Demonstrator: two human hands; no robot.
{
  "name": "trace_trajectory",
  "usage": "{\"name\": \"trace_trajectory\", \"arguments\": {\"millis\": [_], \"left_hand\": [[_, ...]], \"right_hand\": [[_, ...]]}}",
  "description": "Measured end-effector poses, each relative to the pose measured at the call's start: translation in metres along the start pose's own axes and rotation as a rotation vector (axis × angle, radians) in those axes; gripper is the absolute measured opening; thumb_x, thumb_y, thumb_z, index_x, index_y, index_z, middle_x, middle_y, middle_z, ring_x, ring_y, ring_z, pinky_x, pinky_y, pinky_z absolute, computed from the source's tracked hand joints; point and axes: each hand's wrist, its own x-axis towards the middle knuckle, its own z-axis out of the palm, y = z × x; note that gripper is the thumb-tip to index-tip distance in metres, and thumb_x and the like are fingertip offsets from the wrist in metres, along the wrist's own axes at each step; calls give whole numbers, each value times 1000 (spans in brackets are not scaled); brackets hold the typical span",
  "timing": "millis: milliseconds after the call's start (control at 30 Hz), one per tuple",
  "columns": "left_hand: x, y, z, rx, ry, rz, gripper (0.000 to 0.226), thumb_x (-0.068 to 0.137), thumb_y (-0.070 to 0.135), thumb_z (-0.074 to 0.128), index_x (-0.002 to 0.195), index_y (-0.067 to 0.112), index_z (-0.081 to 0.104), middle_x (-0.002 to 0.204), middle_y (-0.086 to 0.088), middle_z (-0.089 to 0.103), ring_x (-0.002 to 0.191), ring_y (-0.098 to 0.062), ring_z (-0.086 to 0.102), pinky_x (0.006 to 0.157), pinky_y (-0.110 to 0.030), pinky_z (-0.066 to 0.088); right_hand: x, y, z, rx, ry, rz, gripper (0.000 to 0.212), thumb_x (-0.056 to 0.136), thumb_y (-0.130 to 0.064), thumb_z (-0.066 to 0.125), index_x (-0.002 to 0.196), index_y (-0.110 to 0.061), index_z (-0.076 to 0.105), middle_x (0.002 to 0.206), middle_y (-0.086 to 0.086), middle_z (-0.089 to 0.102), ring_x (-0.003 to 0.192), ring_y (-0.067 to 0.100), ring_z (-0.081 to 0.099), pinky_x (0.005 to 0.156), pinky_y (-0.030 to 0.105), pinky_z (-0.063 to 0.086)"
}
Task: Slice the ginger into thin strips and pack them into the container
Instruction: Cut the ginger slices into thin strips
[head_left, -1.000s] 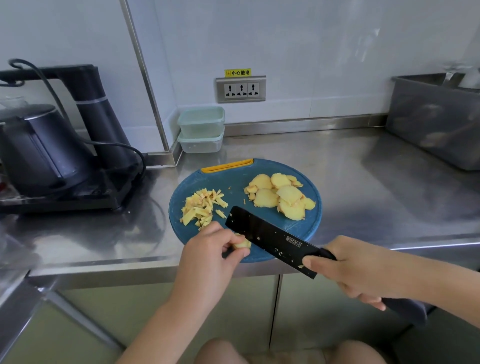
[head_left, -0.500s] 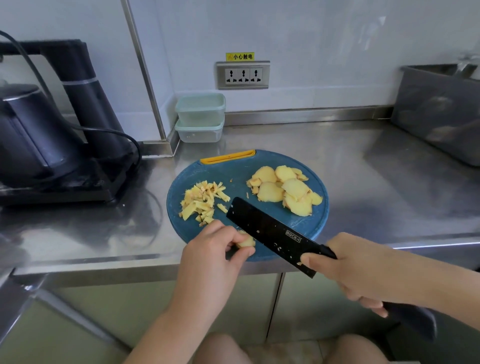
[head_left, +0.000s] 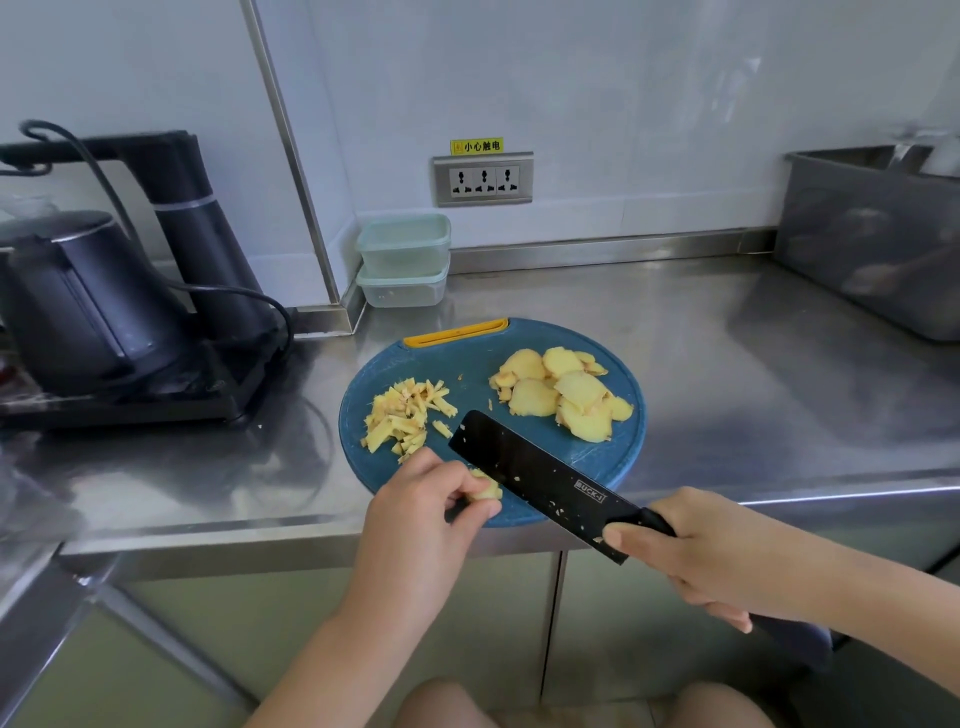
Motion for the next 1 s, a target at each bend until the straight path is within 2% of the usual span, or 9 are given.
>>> {"name": "trace_trajectory", "arguments": {"millis": [167, 333, 533, 633, 733, 833, 933, 1000], "left_hand": [[0, 0, 0, -12, -5, 5, 10, 72, 17, 81, 79, 17, 74, 79, 14, 56, 83, 3, 58, 74, -11, 48], [1, 0, -1, -11, -16, 11, 10, 72, 17, 81, 80, 19, 74, 80, 16, 56, 84, 4, 58, 72, -7, 46], [1, -3, -1, -5, -25, 24, 12, 70, 16, 82, 78, 20, 74, 78, 17, 57, 88, 7, 56, 72, -1, 42], [2, -5, 0, -5, -28, 32, 13, 69, 16, 83, 77, 21, 75, 77, 17, 58, 88, 5, 57, 72, -1, 42], [2, -7, 1, -28, -22, 40, 14, 67, 15, 83, 76, 21, 74, 75, 16, 57, 85, 3, 58, 71, -2, 43], [1, -9, 1, -43, -3, 45, 15, 66, 14, 84, 75, 21, 74, 75, 17, 58, 82, 2, 59, 69, -6, 45], [0, -10, 2, -22, 8, 46, 14, 67, 17, 84, 75, 22, 73, 76, 17, 57, 82, -1, 59, 69, -13, 48], [0, -10, 2, -11, 5, 38, 12, 69, 19, 83, 76, 22, 73, 76, 16, 56, 84, -1, 58, 70, -13, 47]], "right_hand": [[1, 0, -4, -58, 1, -16, 28, 98, -44, 44, 91, -19, 52, 49, -1, 48, 37, 15, 43, 41, 19, 39], [0, -7, -5, -127, 23, -18, 32, 99, -44, 42, 77, -20, 48, 38, -4, 44, 30, 9, 42, 43, 18, 38], [-6, -19, -12, -194, 26, 30, 35, 98, -46, 41, 77, -19, 48, 35, -4, 44, 27, 9, 42, 37, 17, 37], [-7, -27, -14, -319, 80, 13, 38, 98, -47, 40, 70, -22, 42, 43, -4, 49, 27, 7, 44, 36, 15, 35], [-5, -32, -13, -371, 80, 31, 37, 97, -50, 40, 72, -24, 43, 52, -3, 50, 33, 8, 49, 39, 17, 39], [2, -32, -13, -324, 62, 57, 36, 96, -50, 41, 71, -25, 43, 53, -4, 50, 41, 13, 52, 44, 23, 46], [3, -29, -12, -54, -47, 156, 38, 97, -45, 47, 72, -16, 41, 45, 0, 43, 34, 16, 39, 40, 24, 41], [2, -26, -9, 114, -99, 175, 44, 95, -43, 50, 66, -13, 36, 41, 1, 35, 33, 17, 32, 39, 23, 37]]}}
